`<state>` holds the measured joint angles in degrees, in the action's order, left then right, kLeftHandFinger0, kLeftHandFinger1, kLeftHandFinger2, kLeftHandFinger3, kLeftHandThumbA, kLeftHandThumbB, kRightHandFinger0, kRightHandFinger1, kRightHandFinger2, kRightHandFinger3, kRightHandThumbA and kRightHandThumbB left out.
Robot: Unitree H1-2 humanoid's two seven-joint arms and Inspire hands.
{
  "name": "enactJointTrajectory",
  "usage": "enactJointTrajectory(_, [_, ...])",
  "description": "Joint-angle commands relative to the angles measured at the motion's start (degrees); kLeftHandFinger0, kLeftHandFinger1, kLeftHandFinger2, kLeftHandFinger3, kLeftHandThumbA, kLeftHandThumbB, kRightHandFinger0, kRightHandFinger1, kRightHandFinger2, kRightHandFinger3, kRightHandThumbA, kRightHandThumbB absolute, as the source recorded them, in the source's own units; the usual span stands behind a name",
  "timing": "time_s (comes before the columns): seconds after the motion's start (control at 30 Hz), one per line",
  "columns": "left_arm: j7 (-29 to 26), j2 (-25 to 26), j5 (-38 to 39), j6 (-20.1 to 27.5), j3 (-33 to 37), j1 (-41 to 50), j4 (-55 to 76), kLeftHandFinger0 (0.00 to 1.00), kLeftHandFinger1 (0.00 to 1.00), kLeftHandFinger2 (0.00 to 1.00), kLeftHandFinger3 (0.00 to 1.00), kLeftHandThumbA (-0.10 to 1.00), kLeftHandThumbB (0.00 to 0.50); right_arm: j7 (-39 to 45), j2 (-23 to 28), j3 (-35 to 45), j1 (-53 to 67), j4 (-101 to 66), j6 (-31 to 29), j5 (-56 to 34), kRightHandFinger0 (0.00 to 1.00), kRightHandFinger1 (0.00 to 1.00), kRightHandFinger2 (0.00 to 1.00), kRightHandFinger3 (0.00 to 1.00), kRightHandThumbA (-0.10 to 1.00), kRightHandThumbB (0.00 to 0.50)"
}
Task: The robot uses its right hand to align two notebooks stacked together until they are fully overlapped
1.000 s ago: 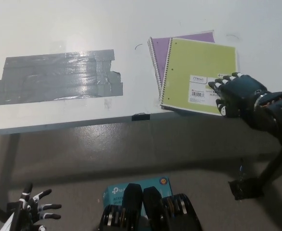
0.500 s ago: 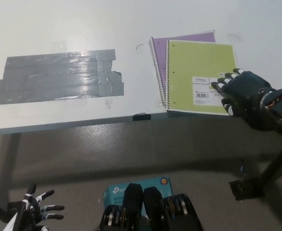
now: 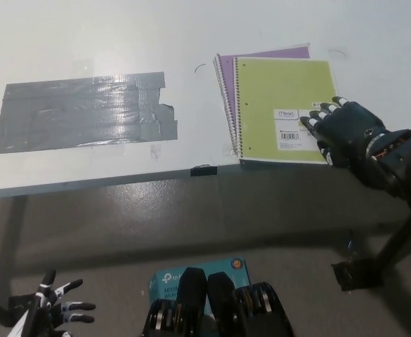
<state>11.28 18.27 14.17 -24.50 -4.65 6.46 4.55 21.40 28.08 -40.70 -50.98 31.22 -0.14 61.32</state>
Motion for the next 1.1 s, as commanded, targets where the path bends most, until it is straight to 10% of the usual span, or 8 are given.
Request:
enactJointTrajectory(0.0, [1.0,0.37,-0.54,1.86,0.14,0.31,0.96,0.54,0.55,0.58,0.86,1.0,0.351,0.2,-0.14,0.4,-1.75,-0.49,1.99,2.37,1.0,1.0,1.0,1.0,1.0,0.44])
enactJointTrajectory(1.07, [0.64,0.28,-2.57,0.43,2.12,-0.51,2.98,0.69,0.58,0.45,0.85,1.0,0.355,-5.61,1.91,-3.01,-6.55,2.17,-4.66,8.52,1.0,1.0,1.0,1.0,1.0,0.457])
